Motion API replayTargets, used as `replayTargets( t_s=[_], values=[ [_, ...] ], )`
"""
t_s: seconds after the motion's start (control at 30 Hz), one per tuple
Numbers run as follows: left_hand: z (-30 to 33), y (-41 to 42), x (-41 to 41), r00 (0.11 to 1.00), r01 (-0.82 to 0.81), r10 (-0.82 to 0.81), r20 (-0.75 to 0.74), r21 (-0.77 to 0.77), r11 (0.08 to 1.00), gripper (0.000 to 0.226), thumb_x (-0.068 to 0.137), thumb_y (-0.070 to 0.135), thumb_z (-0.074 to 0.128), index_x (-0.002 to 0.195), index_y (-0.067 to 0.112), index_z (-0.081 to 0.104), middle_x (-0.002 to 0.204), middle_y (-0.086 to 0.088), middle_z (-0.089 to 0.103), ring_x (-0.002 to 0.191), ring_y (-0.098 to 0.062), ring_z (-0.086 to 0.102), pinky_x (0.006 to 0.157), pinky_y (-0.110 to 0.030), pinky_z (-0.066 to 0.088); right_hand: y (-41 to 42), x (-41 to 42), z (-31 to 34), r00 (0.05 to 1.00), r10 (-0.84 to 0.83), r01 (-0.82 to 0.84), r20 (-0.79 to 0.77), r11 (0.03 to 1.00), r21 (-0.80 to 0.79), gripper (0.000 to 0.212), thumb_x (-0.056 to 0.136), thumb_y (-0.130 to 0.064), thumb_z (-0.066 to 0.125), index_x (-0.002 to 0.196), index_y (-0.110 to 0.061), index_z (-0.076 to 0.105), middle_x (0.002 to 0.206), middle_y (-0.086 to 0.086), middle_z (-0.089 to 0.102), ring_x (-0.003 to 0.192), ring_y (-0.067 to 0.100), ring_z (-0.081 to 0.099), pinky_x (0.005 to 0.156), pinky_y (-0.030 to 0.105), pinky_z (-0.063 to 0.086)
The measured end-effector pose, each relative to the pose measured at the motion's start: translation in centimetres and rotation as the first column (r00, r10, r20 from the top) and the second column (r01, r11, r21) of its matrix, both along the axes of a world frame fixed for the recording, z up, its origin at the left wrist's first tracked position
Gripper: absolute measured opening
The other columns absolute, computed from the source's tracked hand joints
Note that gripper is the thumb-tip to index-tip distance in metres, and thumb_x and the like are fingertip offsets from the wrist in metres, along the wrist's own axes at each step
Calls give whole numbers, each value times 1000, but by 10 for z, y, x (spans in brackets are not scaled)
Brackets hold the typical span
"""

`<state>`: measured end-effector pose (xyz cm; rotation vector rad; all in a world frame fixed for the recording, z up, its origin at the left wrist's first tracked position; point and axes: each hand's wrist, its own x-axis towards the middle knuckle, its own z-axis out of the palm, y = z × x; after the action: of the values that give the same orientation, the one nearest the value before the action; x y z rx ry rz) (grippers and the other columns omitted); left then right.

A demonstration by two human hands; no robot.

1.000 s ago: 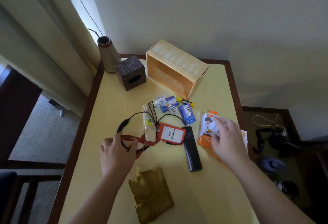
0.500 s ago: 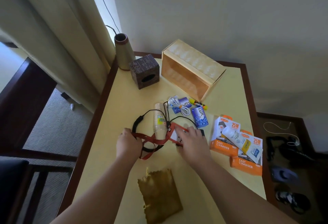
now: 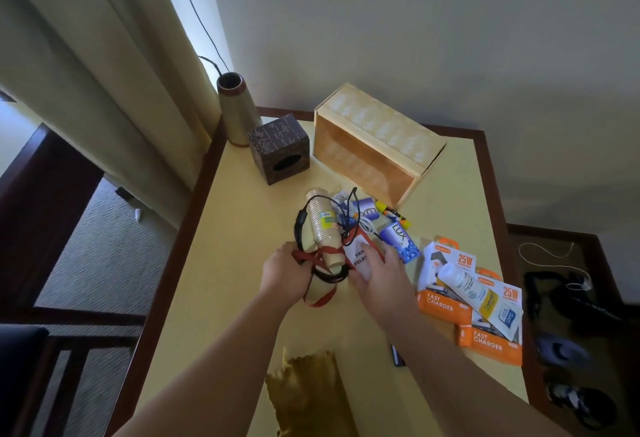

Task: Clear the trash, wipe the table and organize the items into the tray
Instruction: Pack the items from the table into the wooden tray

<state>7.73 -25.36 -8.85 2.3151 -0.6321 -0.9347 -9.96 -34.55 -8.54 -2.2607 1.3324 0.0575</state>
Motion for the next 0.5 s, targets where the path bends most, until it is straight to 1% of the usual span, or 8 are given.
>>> replayTargets(
  t_s=[0.07,0.17,0.2,0.27,0.33,0.37,0.43,0.5],
  values=[
    [-2,-3,-1,998,59,-60,-30,-15,998,19,91,20,61,109,24,69,98,0,71,85,-23,64,65,-31,46,13,-9,3,990,1,3,138,1000,-28,57,101,-34,57,156,-28,41,166,2,27,151,21,31,116,41,41],
    [-6,2,-3,994,71,-72,-80,-20,997,24,91,24,60,111,34,69,104,-2,70,82,-20,65,59,-27,43,42,-35,7,969,13,7,246,997,-79,59,99,-20,58,155,-31,43,164,-8,27,152,9,23,117,27,31],
    [-6,7,-3,995,55,-57,-79,-19,998,31,93,25,61,122,35,67,108,-1,69,85,-19,65,60,-26,43,52,-46,7,967,6,19,257,995,-94,57,98,-19,61,152,-29,48,161,-8,32,150,8,27,116,26,32],
    [-1,21,-5,998,20,-21,-55,-23,1000,47,99,28,62,145,33,53,112,4,67,94,-17,65,68,-26,45,70,-68,2,961,37,1,276,991,-135,49,94,-18,68,141,-24,59,149,-3,46,141,11,42,112,35,46],
    [8,45,-9,998,-9,5,-68,-64,998,51,101,31,63,149,39,46,107,10,67,92,-14,67,69,-27,49,91,-90,-4,950,143,-99,276,981,-169,43,93,-24,70,135,-24,62,142,0,53,134,14,51,102,38,55],
    [13,59,-11,997,-23,16,-80,-86,996,50,101,32,63,147,44,46,104,11,68,88,-13,69,67,-27,52,103,-98,-6,936,224,-181,273,968,-173,44,94,-29,68,137,-26,60,145,0,53,135,14,52,102,36,55],
    [21,90,-13,995,-63,55,-81,-102,993,45,101,34,66,139,50,48,97,8,70,80,-12,71,66,-29,57,129,-105,-9,877,401,-376,263,916,-142,54,98,-36,62,150,-31,49,159,-1,43,146,15,42,112,32,48],
    [23,124,-12,992,-116,112,-51,-88,989,40,101,34,66,137,46,53,92,6,69,80,-12,70,65,-25,55,151,-99,-17,807,563,-555,179,827,-97,72,101,-37,59,164,-36,24,172,-2,20,158,18,20,122,33,31]
  ],
)
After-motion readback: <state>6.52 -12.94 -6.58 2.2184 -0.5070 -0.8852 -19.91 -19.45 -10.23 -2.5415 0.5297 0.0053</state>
